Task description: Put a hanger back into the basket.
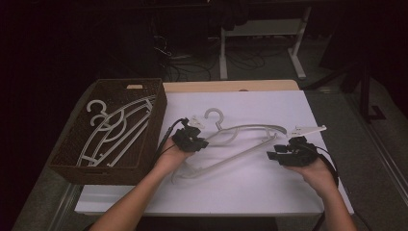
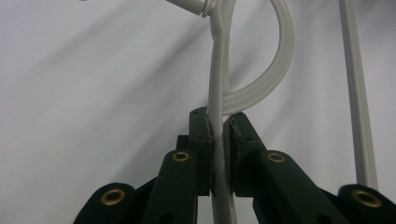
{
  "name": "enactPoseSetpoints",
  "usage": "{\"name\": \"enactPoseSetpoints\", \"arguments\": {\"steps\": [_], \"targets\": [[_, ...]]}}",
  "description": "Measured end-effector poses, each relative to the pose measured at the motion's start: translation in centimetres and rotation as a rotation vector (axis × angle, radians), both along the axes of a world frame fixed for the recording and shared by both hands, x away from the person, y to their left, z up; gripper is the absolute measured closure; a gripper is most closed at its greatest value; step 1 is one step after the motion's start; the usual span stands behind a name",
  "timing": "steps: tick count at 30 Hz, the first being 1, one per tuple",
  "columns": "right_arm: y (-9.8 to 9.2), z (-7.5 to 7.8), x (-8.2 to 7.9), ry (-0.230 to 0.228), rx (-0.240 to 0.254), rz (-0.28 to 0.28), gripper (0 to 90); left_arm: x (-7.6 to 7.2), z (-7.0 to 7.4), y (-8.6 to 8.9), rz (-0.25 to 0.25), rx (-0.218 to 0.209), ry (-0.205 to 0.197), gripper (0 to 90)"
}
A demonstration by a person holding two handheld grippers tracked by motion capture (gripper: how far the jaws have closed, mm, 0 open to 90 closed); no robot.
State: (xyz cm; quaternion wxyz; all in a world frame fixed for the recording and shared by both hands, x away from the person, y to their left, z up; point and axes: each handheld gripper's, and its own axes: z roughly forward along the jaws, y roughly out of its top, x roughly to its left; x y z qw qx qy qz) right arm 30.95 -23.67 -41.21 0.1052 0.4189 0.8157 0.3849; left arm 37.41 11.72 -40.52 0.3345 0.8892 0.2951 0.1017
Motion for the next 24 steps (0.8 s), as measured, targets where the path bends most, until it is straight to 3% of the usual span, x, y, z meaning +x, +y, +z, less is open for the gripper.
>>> {"name": "enactPoseSetpoints", "arguments": {"steps": [5, 13, 24], "targets": [[0.2, 0.2, -0.4, -0.024, 0.006, 0.021, 39.0, 0.1, 2.9, 0.6, 0.024, -0.009, -0.040, 81.9], [0.1, 0.1, -0.3, -0.042, 0.023, 0.007, 24.7, 0.3, 7.9, 2.3, 0.024, -0.034, -0.077, 81.9], [0.2, -0.1, -0.3, -0.050, 0.034, -0.006, 15.2, 0.9, 12.6, 7.4, 0.065, -0.042, -0.117, 81.8]]}}
